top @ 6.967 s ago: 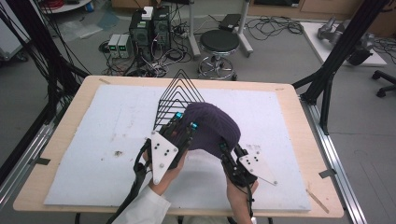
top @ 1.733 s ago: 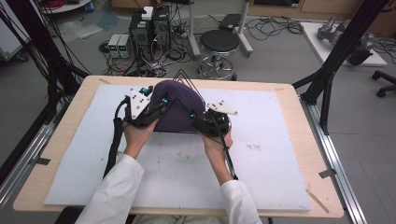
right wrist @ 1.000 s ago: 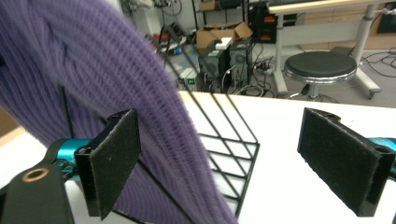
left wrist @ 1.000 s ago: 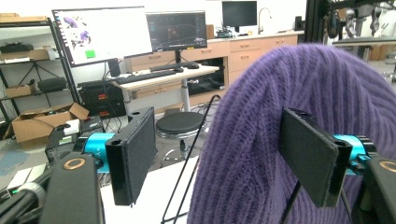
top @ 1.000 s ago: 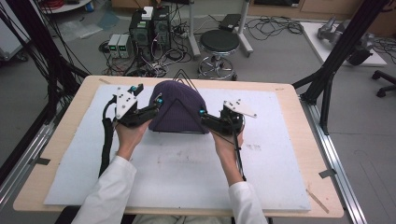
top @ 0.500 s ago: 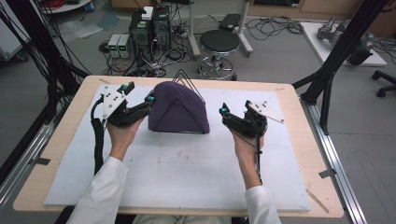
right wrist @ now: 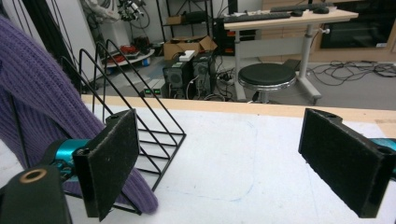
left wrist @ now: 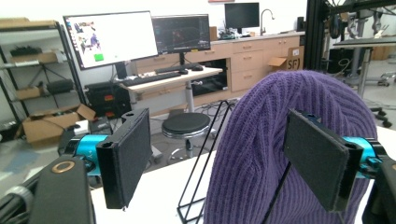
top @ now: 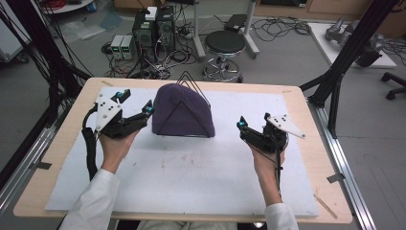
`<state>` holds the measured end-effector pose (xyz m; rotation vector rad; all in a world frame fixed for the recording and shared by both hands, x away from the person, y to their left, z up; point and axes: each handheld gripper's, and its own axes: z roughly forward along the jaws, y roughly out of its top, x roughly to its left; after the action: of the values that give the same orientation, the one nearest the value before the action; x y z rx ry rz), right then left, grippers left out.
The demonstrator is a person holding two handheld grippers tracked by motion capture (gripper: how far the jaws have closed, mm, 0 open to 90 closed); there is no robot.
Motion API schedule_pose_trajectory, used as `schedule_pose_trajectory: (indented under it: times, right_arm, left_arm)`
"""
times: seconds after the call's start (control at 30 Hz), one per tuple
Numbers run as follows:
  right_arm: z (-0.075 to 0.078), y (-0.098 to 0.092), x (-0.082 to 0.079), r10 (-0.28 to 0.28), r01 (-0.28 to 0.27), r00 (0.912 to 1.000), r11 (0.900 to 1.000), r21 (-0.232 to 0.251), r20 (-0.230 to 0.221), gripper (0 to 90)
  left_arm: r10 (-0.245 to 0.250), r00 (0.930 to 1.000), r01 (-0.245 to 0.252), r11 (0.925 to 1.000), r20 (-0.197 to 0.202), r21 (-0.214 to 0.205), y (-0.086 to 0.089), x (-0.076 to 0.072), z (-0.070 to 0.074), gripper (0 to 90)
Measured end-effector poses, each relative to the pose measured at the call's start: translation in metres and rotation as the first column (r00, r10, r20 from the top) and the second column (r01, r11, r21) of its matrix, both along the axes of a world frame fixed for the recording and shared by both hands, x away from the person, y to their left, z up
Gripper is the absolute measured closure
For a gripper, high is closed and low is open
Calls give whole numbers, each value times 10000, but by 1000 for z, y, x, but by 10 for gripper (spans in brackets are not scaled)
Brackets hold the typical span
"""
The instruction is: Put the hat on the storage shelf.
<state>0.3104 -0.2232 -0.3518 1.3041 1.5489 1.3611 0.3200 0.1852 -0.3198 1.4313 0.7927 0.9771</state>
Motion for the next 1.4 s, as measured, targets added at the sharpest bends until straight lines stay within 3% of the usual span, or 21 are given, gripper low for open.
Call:
schedule_pose_trajectory:
  times: [0.17,0.5,0.8,1.0,1.27,1.4]
  right_arm:
    - [-7,-4,-7,-121,121,9999,9999,9,-30,120]
    - [-30,-25,-22,-767,772,9970,9955,547,-107,120]
    - [-45,-36,-29,-905,908,9958,9954,297,-115,120]
    - [-54,-42,-36,-961,959,9954,9952,-217,-64,120]
    - [-65,-50,-44,-1217,1216,9926,9925,-145,-33,119]
    - [-67,-50,-46,-1218,1219,9925,9922,-264,59,119]
  left_arm:
    - [258,9990,-271,9990,354,369,6,-12,-8,242]
    - [588,9961,-588,9983,661,-26,36,-35,-32,261]
    - [769,9960,-762,9970,463,-156,49,-41,-46,253]
    - [892,9956,-889,9960,279,-116,58,-40,-60,251]
    - [1070,9942,-1072,9934,-62,-402,78,-44,-76,253]
    - [980,9951,-982,9949,-137,-214,84,-46,-80,265]
